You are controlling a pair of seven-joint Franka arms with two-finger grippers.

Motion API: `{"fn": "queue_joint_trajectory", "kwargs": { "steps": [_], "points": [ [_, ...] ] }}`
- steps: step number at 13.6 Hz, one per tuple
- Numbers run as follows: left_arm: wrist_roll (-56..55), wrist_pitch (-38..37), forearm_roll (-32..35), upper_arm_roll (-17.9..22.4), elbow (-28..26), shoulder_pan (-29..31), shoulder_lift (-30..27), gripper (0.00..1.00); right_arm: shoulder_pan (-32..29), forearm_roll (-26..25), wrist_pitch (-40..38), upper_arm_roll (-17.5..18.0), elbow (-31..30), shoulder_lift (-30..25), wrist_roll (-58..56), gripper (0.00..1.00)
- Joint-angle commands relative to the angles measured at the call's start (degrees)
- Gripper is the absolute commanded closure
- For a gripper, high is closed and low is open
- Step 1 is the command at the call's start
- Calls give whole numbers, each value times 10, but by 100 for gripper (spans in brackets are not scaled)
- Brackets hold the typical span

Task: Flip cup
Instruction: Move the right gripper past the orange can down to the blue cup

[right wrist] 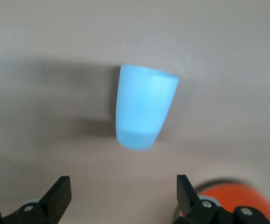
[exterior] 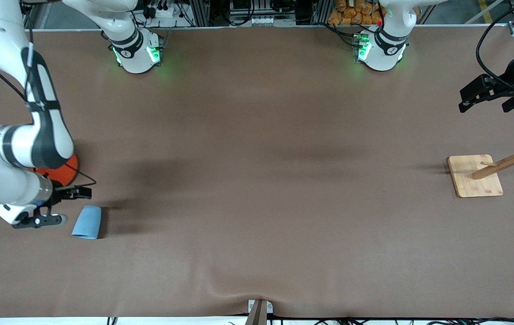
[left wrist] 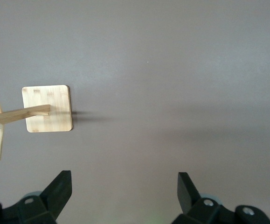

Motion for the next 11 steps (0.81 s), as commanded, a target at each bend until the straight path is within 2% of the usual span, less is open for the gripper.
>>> {"fn": "queue_joint_trajectory", "kwargs": {
  "steps": [1, 7, 10, 11],
  "points": [
    [26, -14, -10, -1, 8, 8, -9, 0, 4, -23, 43, 4, 24, 26, -40, 0],
    [46, -15, -10, -1, 4, 16, -8, 0, -25, -9, 97, 4, 22, 69, -42, 0],
    [61, -15, -8, -1, 7, 25, -6, 0, -44, 63, 127, 4, 25, 95, -41, 0],
    [62, -15, -5, -1, 7, 25, -6, 0, -44, 67, 134, 4, 25, 102, -41, 0]
  ]
}}
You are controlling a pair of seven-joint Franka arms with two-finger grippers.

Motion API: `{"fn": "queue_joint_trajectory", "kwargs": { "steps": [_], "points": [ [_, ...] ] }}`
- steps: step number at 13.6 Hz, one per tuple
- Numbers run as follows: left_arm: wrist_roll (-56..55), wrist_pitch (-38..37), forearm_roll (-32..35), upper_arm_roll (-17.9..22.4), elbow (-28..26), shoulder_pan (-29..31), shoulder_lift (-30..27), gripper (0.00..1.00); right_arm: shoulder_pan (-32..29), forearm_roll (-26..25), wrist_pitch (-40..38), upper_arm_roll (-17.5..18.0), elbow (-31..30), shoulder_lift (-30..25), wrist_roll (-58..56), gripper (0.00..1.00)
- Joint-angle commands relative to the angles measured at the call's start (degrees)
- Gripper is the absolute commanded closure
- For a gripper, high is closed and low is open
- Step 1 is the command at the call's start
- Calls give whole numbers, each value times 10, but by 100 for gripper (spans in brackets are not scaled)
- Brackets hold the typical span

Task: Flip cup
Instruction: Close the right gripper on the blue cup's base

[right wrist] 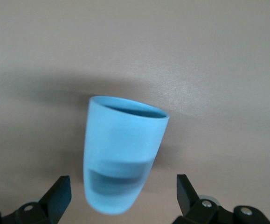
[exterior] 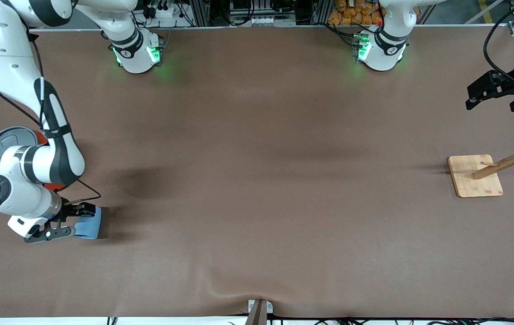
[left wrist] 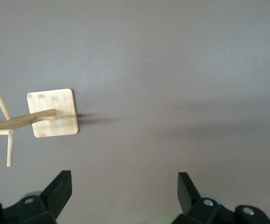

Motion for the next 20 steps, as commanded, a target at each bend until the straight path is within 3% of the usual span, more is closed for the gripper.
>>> {"fn": "queue_joint_trajectory", "kwargs": {
  "steps": [1, 5, 11, 12, 13, 17, 20],
  "points": [
    [13, -9, -5, -3, 5, 7, -5, 0, -8, 21, 24, 7, 19, 27, -3, 0],
    [13, -8, -4, -3, 6, 7, -5, 0, -10, 22, 91, 6, 31, 55, 0, 0],
    [13, -12, -3, -4, 11, 8, -13, 0, -10, 33, 90, 7, 43, 72, 82, 0],
    [14, -12, -3, -3, 18, 8, -13, 0, -10, 34, 88, 7, 43, 72, 82, 11],
    [19, -12, -3, -3, 18, 8, -13, 0, -10, 34, 87, 8, 44, 71, 82, 15],
    [21, -9, -11, -4, 20, 14, -13, 0, 0, 33, 85, 10, 46, 65, 76, 15],
    [21, -8, -11, -4, 20, 14, -13, 0, 10, 26, 83, 34, 50, 46, 50, 15]
  ]
}}
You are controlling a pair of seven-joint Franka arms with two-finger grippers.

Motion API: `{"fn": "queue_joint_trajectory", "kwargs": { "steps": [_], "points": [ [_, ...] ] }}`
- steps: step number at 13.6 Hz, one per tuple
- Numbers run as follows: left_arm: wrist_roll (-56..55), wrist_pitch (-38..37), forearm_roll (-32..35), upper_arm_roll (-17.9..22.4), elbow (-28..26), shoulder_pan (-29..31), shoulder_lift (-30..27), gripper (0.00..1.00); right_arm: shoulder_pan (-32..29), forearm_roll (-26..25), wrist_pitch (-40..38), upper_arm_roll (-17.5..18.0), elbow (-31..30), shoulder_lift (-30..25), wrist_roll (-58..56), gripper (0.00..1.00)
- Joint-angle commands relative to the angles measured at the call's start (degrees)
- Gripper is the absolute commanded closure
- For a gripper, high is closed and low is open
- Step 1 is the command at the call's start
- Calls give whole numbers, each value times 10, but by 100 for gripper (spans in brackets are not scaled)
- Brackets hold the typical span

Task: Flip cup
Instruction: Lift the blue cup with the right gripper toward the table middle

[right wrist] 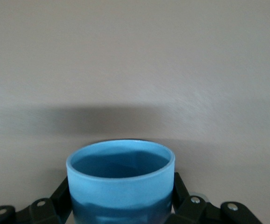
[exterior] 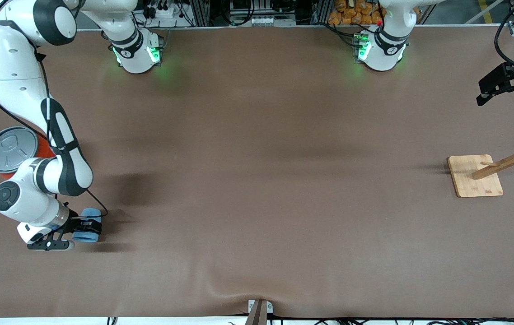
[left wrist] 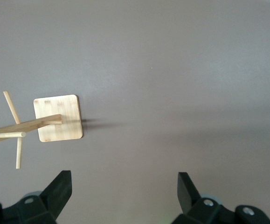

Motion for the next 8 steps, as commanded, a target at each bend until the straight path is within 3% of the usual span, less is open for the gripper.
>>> {"fn": "queue_joint_trajectory", "kwargs": {
  "steps": [1, 4, 8],
  "points": [
    [14, -8, -11, -4, 4, 9, -6, 0, 17, -1, -16, 18, 3, -28, -43, 14],
    [14, -8, -11, -4, 4, 9, -1, 0, 72, -1, -60, 21, 0, -58, -102, 15],
    [14, -8, -11, -4, 4, 8, -1, 0, 177, -10, -41, 20, 1, -65, -140, 15]
  ]
}}
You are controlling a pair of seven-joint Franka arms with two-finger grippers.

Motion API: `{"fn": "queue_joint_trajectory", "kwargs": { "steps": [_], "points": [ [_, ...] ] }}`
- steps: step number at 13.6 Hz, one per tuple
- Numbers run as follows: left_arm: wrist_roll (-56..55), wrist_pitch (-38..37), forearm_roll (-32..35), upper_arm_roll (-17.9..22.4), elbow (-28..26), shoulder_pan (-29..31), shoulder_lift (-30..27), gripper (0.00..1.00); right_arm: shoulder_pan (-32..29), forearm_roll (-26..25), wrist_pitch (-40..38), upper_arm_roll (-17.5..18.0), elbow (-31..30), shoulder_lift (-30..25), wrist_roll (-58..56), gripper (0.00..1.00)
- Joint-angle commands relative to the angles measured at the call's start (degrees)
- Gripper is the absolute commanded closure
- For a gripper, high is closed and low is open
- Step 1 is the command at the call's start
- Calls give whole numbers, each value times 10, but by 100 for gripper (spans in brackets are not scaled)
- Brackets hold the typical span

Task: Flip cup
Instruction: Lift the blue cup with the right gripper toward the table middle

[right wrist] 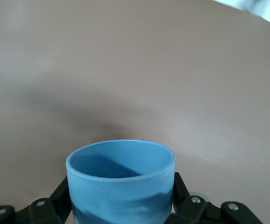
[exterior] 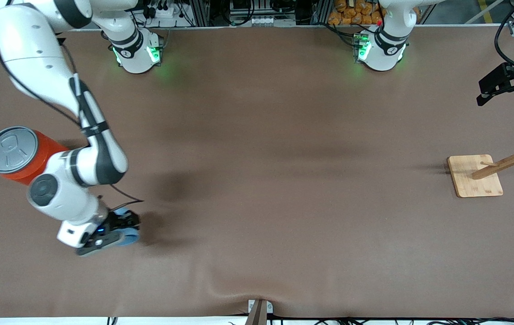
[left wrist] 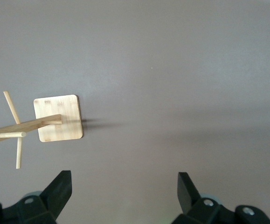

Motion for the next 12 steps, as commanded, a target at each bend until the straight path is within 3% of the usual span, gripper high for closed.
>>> {"fn": "queue_joint_trajectory", "kwargs": {
  "steps": [1, 4, 9, 12],
  "points": [
    [14, -8, -11, -4, 4, 8, 0, 0, 73, -30, 27, -8, -11, -9, -28, 15],
    [13, -8, -11, -6, 3, 8, 2, 0, 122, -155, 67, -7, -11, -1, -71, 15],
    [12, 12, -11, -11, 1, 0, 33, 0, 247, -170, 107, -8, -75, -9, -95, 16],
    [12, 13, -38, -15, -2, -6, 65, 0, 289, -170, 124, -8, -90, -11, -94, 16]
  ]
}}
